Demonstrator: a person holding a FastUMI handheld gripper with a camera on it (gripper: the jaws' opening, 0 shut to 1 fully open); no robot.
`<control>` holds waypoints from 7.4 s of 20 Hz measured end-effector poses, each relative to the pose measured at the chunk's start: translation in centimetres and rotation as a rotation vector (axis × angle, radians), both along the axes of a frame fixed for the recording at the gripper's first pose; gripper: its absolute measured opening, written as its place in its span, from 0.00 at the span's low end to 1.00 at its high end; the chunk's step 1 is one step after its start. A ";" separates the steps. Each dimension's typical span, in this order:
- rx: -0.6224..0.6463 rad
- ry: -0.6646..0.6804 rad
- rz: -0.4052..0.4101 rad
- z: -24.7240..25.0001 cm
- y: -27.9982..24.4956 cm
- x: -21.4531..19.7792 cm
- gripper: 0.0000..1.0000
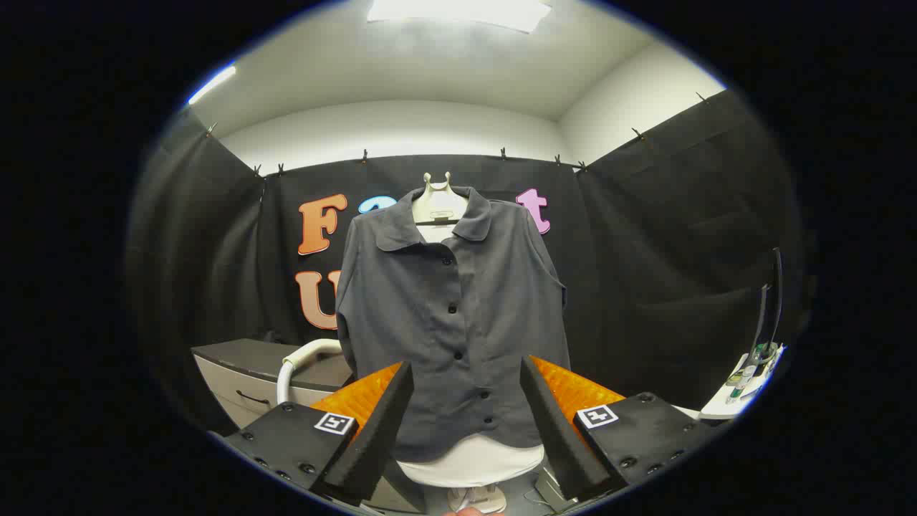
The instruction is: Iron the clothes twice with a garment steamer, once on the left side and once on the right side.
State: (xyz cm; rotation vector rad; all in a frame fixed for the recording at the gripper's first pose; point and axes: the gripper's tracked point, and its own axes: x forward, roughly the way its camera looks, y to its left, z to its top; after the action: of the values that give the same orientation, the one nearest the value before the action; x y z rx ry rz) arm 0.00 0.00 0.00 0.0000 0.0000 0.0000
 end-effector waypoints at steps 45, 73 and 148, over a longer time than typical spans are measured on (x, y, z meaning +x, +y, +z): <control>0.057 0.051 0.420 3.1 28.3 11.3 0.98; -0.206 0.553 0.258 -17.9 41.0 31.0 0.98; 0.026 0.117 0.325 -3.4 8.0 12.7 0.41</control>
State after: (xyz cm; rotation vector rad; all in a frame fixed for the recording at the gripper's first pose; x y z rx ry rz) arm 12.69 8.04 -3.39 0.0262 0.1170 0.3255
